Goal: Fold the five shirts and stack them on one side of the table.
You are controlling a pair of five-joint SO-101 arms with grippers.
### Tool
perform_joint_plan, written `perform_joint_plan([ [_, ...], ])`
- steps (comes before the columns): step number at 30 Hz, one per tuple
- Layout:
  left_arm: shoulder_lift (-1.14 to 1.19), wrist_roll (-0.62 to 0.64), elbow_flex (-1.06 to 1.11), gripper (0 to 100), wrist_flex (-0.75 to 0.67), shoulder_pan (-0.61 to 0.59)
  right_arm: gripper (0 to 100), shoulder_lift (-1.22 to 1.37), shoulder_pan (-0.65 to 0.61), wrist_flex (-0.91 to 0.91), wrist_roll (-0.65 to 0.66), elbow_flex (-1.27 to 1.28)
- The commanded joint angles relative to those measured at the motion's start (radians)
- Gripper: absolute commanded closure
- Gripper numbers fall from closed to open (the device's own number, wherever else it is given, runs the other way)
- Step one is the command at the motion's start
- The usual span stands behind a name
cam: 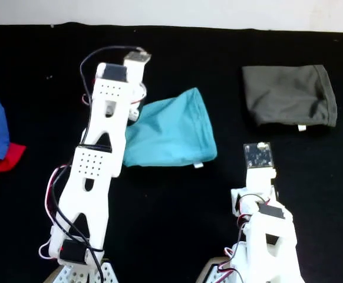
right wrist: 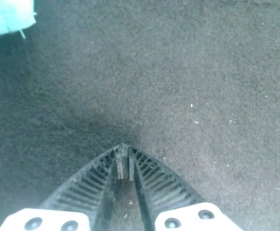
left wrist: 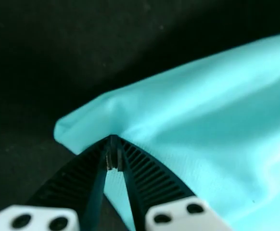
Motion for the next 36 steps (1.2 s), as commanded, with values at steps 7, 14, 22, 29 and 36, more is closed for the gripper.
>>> perform_joint_plan([
  [7, 0.019, 0.009, -0.191, 99, 0.005, -0.062, 98.9, -0.004, 0.01, -0.022, -0.008, 0.005],
  [14, -0.039, 0.009, -0.191, 99, 0.031, -0.038, 98.9, -0.004, 0.004, 0.127, -0.008, -0.16],
  [22, -0.105, 0.011, -0.191, 99, 0.055, -0.036, 98.9, 0.005, -0.031, 0.469, -0.081, -0.638],
  [29, -0.335, 0.081, -0.117, 99, 0.06, -0.018, 98.9, 0.005, -0.131, 0.536, -0.084, -0.786],
  [36, -0.443, 0.086, 0.231, 99, 0.012, 0.027, 98.9, 0.007, -0.249, 0.504, -0.097, -0.792],
])
